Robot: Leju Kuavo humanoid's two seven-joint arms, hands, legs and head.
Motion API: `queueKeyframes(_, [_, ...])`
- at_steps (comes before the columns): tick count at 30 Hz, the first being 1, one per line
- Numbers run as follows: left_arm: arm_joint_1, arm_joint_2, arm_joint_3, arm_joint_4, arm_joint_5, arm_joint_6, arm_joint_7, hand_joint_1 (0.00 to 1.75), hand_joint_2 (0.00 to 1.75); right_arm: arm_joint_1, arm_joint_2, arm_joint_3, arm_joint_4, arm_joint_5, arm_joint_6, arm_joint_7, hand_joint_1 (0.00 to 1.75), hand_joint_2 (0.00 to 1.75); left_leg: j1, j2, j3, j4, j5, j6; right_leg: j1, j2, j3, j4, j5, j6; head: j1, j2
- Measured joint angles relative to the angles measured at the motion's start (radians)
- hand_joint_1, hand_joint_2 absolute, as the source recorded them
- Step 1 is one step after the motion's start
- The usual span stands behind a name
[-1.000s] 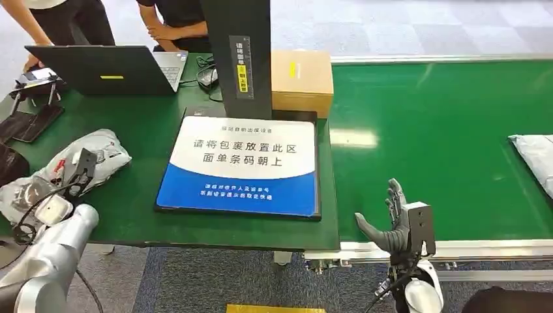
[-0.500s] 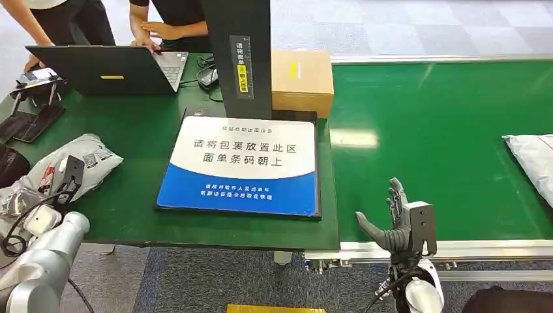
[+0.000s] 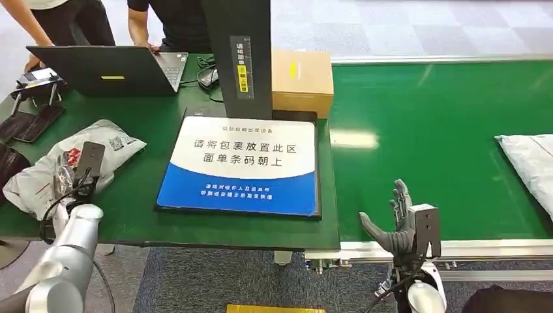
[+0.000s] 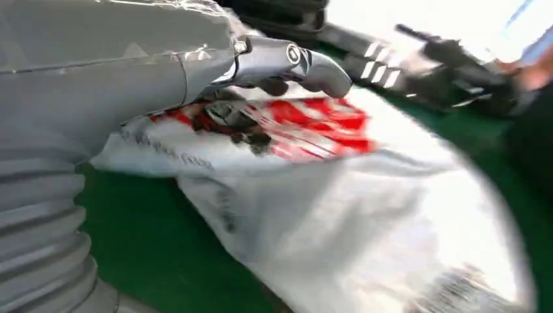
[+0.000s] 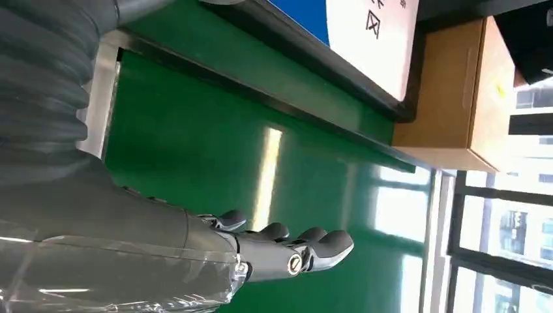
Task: Moved the parcel from conveyor to table for the left to box.
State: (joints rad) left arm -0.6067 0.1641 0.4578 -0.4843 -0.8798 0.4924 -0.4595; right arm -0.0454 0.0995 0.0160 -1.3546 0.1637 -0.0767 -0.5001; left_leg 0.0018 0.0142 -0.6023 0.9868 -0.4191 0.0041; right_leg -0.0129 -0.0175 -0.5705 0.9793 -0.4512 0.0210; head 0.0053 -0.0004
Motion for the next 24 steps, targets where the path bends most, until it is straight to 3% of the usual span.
queueKeyframes(7, [0.105, -0.060, -0.085, -0.186, 0.176, 0.040, -0.112, 0.00, 1.75, 0.000, 0.001, 0.000, 0.000, 0.000, 0.005, 0.000, 0.00, 1.75, 0.000, 0.000, -0.001, 0.000, 0.000, 0.000, 0.000, 0.000, -0.001, 0.000, -0.001, 0.000, 0.000, 0.000])
queueKeyframes(14, [0.189, -0.113, -0.137, -0.363, 0.421, -0.059, -0.156, 0.00, 1.75, 0.000, 0.001, 0.000, 0.000, 0.000, 0.008, -0.001, 0.00, 1.75, 0.000, 0.000, -0.001, 0.000, 0.000, 0.000, 0.000, 0.000, -0.001, 0.000, 0.000, 0.000, 0.000, 0.000])
queueKeyframes(21, [0.275, -0.159, -0.184, -0.512, 0.747, -0.417, -0.210, 0.00, 1.75, -0.006, 0.001, 0.000, 0.003, 0.006, 0.019, -0.011, 0.00, 1.75, 0.000, 0.000, -0.001, 0.000, 0.000, 0.000, 0.000, 0.000, -0.001, 0.000, 0.000, 0.000, 0.000, 0.000])
queueKeyframes(24, [0.300, -0.177, -0.211, -0.543, 0.786, -0.487, -0.204, 0.00, 1.75, -0.018, 0.001, 0.000, 0.007, 0.016, 0.022, -0.018, 0.00, 1.75, 0.000, 0.000, -0.001, 0.000, 0.000, 0.000, 0.000, 0.000, -0.001, 0.000, 0.000, 0.000, 0.000, 0.000])
